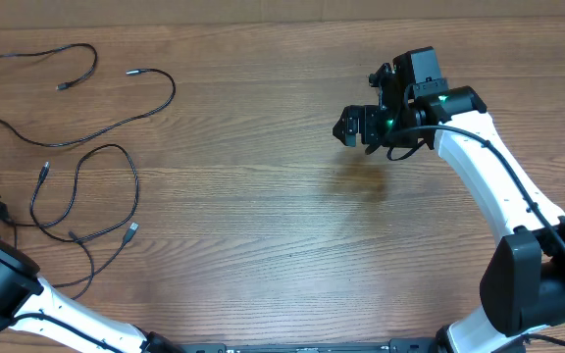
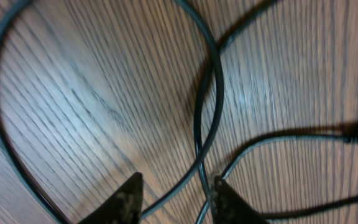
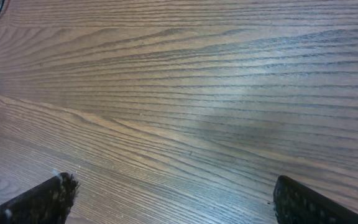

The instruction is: Untangle cables

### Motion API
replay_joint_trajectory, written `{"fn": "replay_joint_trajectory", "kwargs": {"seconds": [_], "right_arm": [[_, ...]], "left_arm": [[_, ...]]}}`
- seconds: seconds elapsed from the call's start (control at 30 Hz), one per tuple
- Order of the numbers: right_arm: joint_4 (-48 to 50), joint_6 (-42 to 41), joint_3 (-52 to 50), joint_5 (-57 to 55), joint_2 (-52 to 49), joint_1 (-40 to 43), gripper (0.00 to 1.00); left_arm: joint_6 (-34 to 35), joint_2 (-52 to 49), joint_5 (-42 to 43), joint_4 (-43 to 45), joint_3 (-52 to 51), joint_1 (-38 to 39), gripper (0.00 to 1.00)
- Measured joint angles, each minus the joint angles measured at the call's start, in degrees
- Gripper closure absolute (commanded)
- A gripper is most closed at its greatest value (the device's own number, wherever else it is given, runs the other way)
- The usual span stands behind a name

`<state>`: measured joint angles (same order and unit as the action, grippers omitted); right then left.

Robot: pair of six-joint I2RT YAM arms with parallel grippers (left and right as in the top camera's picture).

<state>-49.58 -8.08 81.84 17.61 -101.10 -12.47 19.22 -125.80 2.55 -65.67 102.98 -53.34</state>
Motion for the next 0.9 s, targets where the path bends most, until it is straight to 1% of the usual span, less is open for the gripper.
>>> {"fn": "replay_joint_trajectory", "kwargs": {"seconds": [0.07, 0.1, 0.23, 0.33, 0.43, 0.5, 0.6, 0.73, 0.9], "right_arm": [[0.02, -0.04, 0.0, 0.0, 0.0, 0.0, 0.0], [0.0, -0.02, 0.0, 0.0, 0.0, 0.0, 0.0], [0.02, -0.02, 0.0, -0.02, 0.0, 0.0, 0.0], [0.02, -0.02, 0.0, -0.02, 0.0, 0.02, 0.0], [0.04, 0.0, 0.0, 0.0, 0.0, 0.0, 0.0], [0.04, -0.04, 0.0, 0.0, 0.0, 0.0, 0.0], [0.0, -0.02, 0.0, 0.0, 0.0, 0.0, 0.0], [0.0, -0.02, 0.0, 0.0, 0.0, 0.0, 0.0], [0.04, -0.02, 0.0, -0.02, 0.0, 0.0, 0.0]], "left_arm": [[-0.44, 0.0, 1.16, -1.2, 0.02, -0.02, 0.91], [-0.96, 0.11, 2.01, -1.64, 0.02, -0.02, 0.96], [-3.34, 1.7, 7.69, -2.08, 0.09, 0.0, 0.95], [-4.22, 3.5, 9.01, -3.17, 0.35, 0.26, 0.95], [-3.48, 4.31, 6.05, -4.63, 0.33, 0.87, 0.96], [-2.49, 4.31, 3.85, -3.91, -0.35, 0.9, 0.95], [-1.14, 4.31, 1.38, -0.35, -4.39, 1.25, 0.96], [0.13, 4.39, 0.2, 4.59, -10.38, 1.62, 0.96], [0.39, 4.39, -0.28, 9.18, -14.51, 2.84, 0.96]]}}
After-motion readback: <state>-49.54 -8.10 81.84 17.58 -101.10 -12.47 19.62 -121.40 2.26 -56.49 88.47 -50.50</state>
